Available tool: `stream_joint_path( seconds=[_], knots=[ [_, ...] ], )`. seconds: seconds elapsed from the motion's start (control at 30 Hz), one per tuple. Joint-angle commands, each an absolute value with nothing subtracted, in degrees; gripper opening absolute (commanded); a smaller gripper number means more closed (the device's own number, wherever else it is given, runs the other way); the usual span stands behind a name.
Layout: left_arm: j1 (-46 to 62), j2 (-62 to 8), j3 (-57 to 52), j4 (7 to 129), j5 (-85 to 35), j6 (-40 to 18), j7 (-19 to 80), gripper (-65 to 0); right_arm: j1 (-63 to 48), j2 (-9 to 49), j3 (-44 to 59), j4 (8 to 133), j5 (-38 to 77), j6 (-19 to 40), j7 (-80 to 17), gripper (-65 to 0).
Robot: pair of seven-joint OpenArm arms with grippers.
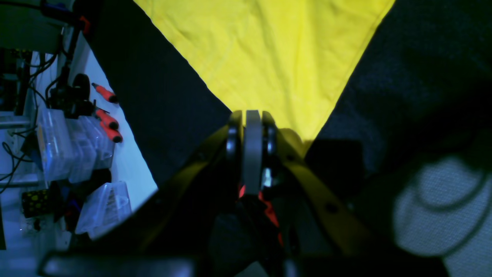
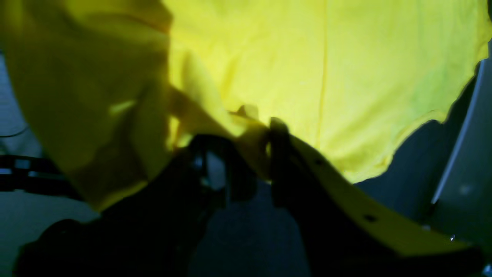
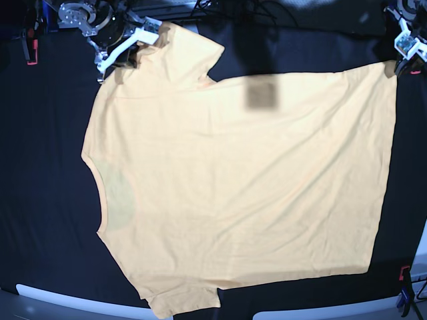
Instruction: Layout the t-shirt on the table in an organized manner, then fold the t-shirt properly
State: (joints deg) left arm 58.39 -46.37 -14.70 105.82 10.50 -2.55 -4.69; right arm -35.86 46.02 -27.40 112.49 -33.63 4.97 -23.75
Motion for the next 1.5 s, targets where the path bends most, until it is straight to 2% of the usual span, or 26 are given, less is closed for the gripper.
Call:
stream_joint_path(
  seconds=[0.0, 0.03, 0.07, 0.2, 0.33, 0.73, 0.87, 0.97, 1.0, 1.13, 1.27, 1.47],
  knots=[
    [58.76, -47.00, -15.33, 106.54, 10.41, -1.52, -5.65, -65.0, -36.03, 46.48, -27.46, 112.99, -32.99, 5.41, -23.35, -57.7],
    [58.76, -47.00, -15.33, 106.54, 10.41, -1.52, -5.65, -65.0, -36.03, 46.48, -27.46, 113.01, -33.01, 5.37, -23.35, -63.5],
    [58.76, -47.00, -15.33, 106.54, 10.41, -1.52, -5.65, -65.0, -36.03, 46.48, -27.44, 113.03, -33.04, 4.91, -23.35, -65.0],
    [58.76, -47.03, -15.33, 106.54, 10.41, -1.52, -5.63, -65.0, -36.42, 46.52, -27.44, 115.22, -32.99, 0.32, -26.74, -65.0],
    [58.74, -47.03, -15.33, 106.54, 10.41, -1.52, -5.65, -65.0, -38.04, 47.57, -27.38, 120.79, -33.01, 0.32, -32.10, -65.0],
    [58.74, -47.05, -15.33, 106.78, 10.55, -1.52, -7.46, -65.0, -48.14, 48.90, -17.58, 125.27, -32.97, 0.12, -31.70, -65.0],
    [58.76, -47.07, -15.33, 109.71, 16.34, -1.52, -5.58, -65.0, -48.42, 48.90, -16.51, 125.27, -32.56, 0.14, -31.38, -65.0],
    [59.09, -47.48, -15.33, 113.43, 17.61, -1.61, -0.16, -44.1, -48.42, 48.86, -16.51, 125.27, -32.56, 0.14, -31.38, -65.0],
    [59.57, -47.90, -15.33, 114.69, 17.74, -1.74, 1.98, -40.6, -48.42, 48.88, -16.51, 125.27, -32.58, 0.12, -31.38, -65.0],
    [63.05, -49.76, -15.33, 118.96, 22.68, -2.81, 6.02, -39.8, -48.40, 48.86, -16.51, 125.27, -32.58, 0.12, -31.35, -65.0],
    [64.14, -49.87, -15.27, 119.07, 25.52, -9.96, 6.04, -39.8, -48.40, 48.86, -16.51, 125.27, -32.58, 0.14, -31.40, -65.0],
    [62.08, -49.69, -15.27, 114.76, 25.52, -10.09, 5.87, -39.8, -48.40, 48.86, -16.51, 125.27, -32.60, 0.12, -31.38, -65.0]
  ],
)
